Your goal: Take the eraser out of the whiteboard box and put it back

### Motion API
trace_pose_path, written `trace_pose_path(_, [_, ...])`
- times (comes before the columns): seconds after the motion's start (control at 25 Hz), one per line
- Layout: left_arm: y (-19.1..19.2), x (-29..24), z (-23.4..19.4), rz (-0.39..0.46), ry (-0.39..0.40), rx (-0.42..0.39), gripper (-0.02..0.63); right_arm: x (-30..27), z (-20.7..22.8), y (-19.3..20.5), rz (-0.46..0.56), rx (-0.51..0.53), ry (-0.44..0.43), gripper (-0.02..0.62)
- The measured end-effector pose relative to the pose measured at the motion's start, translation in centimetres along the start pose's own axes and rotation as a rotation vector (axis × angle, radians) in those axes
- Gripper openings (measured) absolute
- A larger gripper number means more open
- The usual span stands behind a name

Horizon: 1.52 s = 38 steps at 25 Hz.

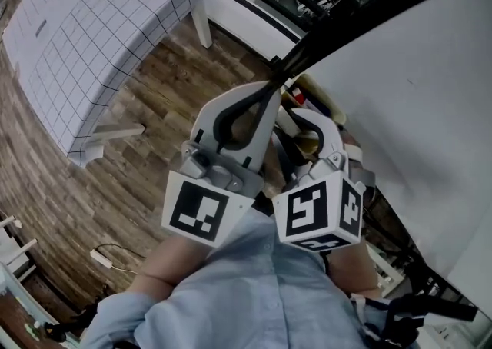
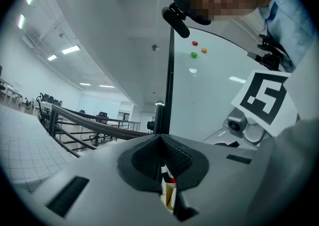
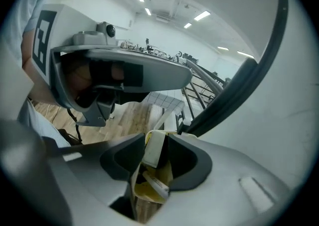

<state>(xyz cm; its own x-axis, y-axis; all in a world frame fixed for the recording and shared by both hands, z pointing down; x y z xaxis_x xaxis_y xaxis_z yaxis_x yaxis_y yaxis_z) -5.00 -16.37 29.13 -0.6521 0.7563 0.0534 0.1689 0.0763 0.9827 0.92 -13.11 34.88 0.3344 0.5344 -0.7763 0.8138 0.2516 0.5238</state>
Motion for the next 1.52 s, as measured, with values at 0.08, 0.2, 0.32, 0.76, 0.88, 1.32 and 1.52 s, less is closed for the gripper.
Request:
trace_pose_path(0.08, [0.0, -0.4, -0.4, 0.002, 0.015, 0.010, -0.002, -0.2, 0.0, -0.2, -0.017, -0.003, -0.020, 0.150])
trace_pose_path(0.2, [0.1, -1.0, -1.0, 0.005, 0.036, 0.025, -0.002, -0.6, -0.1, -0.2, -0.065, 0.007, -0.022, 0.167])
trace_pose_path(0.32, [0.3, -1.5, -1.4, 0.005, 0.053, 0.037, -0.002, -0.9, -0.1, 0.2, -0.128, 0.034, 0.003, 0.167])
trace_pose_path(0.76, [0.3, -2.3, -1.6, 0.019, 0.130, 0.070, -0.002, -2.4, -0.4, 1.1, -0.286, 0.061, 0.009, 0.166])
trace_pose_path(0.88, [0.2, -2.2, -1.5, 0.014, 0.144, 0.068, -0.002, -2.1, -0.3, 1.2, -0.278, 0.034, 0.000, 0.144])
trace_pose_path(1.32, [-1.3, -1.4, -0.3, 0.016, 0.114, -0.013, -0.002, 3.1, 1.4, -0.5, -0.050, -0.051, 0.087, 0.136])
trace_pose_path(1.52, [-3.5, -0.1, 1.8, 0.036, 0.102, -0.090, -0.002, 6.4, 1.8, -1.3, 0.077, -0.064, 0.169, 0.135])
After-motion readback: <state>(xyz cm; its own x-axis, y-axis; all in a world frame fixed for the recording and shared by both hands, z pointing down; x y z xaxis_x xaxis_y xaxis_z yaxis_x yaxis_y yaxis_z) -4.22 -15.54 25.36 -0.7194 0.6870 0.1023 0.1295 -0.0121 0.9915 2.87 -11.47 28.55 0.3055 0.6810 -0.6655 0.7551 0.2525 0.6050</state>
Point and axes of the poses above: the fingertips, and each gripper's own axes: x backward along the fingers, z to its right, y out of its underside, the point moved 4 cm from there along x, backward along the fingers, and after that the axes turned 3 degrees about x, right-handed, at the moved point
